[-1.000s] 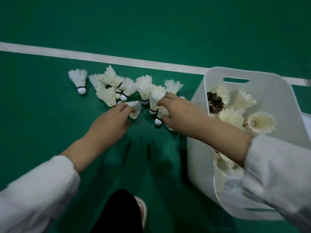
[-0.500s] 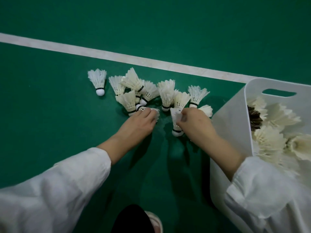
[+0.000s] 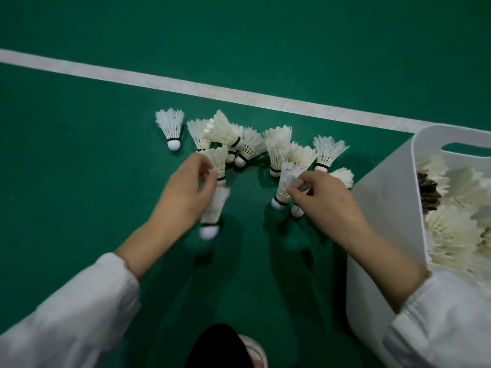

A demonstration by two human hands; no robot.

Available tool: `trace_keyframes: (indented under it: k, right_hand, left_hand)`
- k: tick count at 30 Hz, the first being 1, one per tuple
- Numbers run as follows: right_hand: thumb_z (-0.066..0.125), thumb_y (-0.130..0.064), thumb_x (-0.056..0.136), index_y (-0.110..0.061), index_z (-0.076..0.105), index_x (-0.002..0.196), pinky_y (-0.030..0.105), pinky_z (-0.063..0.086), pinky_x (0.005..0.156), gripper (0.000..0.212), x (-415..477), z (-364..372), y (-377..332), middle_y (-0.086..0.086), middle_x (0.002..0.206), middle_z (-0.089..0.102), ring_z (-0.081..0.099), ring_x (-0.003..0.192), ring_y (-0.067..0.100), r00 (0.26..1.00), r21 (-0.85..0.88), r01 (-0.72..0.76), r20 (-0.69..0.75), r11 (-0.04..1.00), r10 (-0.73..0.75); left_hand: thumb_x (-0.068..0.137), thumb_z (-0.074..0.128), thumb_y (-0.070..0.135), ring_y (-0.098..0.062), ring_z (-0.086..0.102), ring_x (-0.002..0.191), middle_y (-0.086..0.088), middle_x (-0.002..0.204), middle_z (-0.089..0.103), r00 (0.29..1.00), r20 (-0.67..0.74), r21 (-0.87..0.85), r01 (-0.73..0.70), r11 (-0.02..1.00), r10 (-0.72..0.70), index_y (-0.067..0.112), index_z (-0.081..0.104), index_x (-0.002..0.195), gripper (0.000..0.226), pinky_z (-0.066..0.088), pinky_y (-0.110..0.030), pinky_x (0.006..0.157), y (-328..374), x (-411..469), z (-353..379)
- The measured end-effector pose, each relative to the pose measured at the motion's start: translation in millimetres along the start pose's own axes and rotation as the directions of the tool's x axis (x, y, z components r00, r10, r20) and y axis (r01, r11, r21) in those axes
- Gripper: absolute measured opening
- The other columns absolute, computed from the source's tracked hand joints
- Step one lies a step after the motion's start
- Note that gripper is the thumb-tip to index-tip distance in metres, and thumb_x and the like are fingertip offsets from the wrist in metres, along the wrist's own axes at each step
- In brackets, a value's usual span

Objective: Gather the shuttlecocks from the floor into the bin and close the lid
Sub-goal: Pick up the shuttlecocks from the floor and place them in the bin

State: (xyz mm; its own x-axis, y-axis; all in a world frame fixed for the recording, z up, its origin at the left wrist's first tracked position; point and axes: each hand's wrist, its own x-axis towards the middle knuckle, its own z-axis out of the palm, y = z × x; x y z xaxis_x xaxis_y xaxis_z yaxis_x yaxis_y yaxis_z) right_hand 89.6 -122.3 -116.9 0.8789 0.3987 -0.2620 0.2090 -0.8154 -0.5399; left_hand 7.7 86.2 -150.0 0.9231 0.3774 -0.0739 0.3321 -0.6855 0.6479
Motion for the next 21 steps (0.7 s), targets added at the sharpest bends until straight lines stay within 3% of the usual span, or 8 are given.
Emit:
trace_keyframes:
  k: [3, 6, 9, 12, 15, 17, 21]
  right_hand:
    - [0.051, -0.024, 0.090, -0.007, 0.065, 0.089, 0.031, 0.041, 0.066, 0.022, -3, -2, -3, 0.008, 0.090, 0.065, 0.058, 0.083, 0.024, 0.998, -0.009, 0.049, 0.032, 0.999, -0.049]
    - [0.049, -0.025, 0.092, -0.004, 0.065, 0.088, 0.034, 0.036, 0.067, 0.027, -5, -8, -10, 0.012, 0.090, 0.063, 0.056, 0.084, 0.027, 0.993, -0.006, 0.105, 0.047, 0.995, -0.104]
    - [0.049, -0.026, 0.093, -0.002, 0.065, 0.089, 0.036, 0.039, 0.075, 0.029, -11, -24, -17, 0.015, 0.089, 0.064, 0.057, 0.084, 0.028, 0.988, 0.031, 0.142, 0.051, 0.989, -0.143]
    - [0.051, -0.027, 0.092, -0.009, 0.067, 0.090, 0.037, 0.046, 0.079, 0.024, -23, -48, -20, 0.006, 0.091, 0.065, 0.058, 0.086, 0.022, 0.979, 0.060, 0.188, 0.063, 0.980, -0.192]
    - [0.054, -0.029, 0.090, -0.023, 0.066, 0.087, 0.031, 0.047, 0.077, 0.014, -41, -77, -16, -0.009, 0.086, 0.063, 0.058, 0.085, 0.011, 0.971, 0.103, 0.205, 0.100, 0.973, -0.215]
    - [0.054, -0.036, 0.086, -0.031, 0.063, 0.081, 0.025, 0.046, 0.070, 0.012, -58, -98, -9, -0.014, 0.079, 0.062, 0.057, 0.079, 0.004, 0.972, 0.127, 0.205, 0.088, 0.970, -0.217]
    - [0.056, -0.043, 0.076, -0.030, 0.064, 0.080, 0.021, 0.049, 0.059, 0.016, -103, -140, 14, -0.018, 0.080, 0.064, 0.060, 0.073, 0.006, 0.985, 0.190, 0.171, -0.046, 0.967, -0.165]
  left_hand:
    - [0.094, 0.046, 0.034, -0.015, 0.049, 0.071, 0.001, 0.114, 0.050, 0.996, -0.076, 0.137, 0.046, 0.990, -0.035, 0.018, 0.045, 0.125, 0.034, 0.040, -0.032, 0.069, -2, 17, -5]
    - [0.094, 0.047, 0.031, -0.026, 0.057, 0.097, -0.002, 0.134, 0.044, 0.999, -0.003, 0.285, 0.052, 0.957, -0.053, 0.017, 0.042, 0.133, 0.041, 0.045, -0.038, 0.075, -4, 38, -1]
    - [0.092, 0.050, 0.027, -0.029, 0.057, 0.097, -0.008, 0.122, 0.055, 0.987, 0.082, 0.369, 0.096, 0.925, -0.135, 0.013, 0.056, 0.118, 0.030, 0.046, -0.036, 0.074, -6, 43, 4]
    - [0.088, 0.055, 0.030, -0.027, 0.058, 0.089, -0.004, 0.104, 0.064, 0.993, 0.063, 0.381, 0.066, 0.922, -0.097, 0.018, 0.064, 0.097, 0.017, 0.045, -0.033, 0.066, 4, 28, -2]
    - [0.087, 0.059, 0.035, -0.019, 0.056, 0.085, 0.006, 0.101, 0.064, 0.997, 0.067, 0.278, 0.004, 0.961, -0.024, 0.025, 0.066, 0.094, 0.014, 0.046, -0.034, 0.069, 29, 0, -16]
    - [0.085, 0.061, 0.036, -0.008, 0.051, 0.073, 0.010, 0.097, 0.064, 0.996, 0.064, 0.194, -0.070, 0.978, 0.058, 0.027, 0.067, 0.094, 0.014, 0.041, -0.030, 0.066, 52, -19, -22]
    - [0.083, 0.063, 0.033, 0.013, 0.048, 0.067, 0.019, 0.085, 0.061, 0.957, 0.093, 0.066, -0.281, 0.957, 0.274, 0.028, 0.068, 0.089, 0.009, 0.033, -0.016, 0.057, 113, -55, -25]
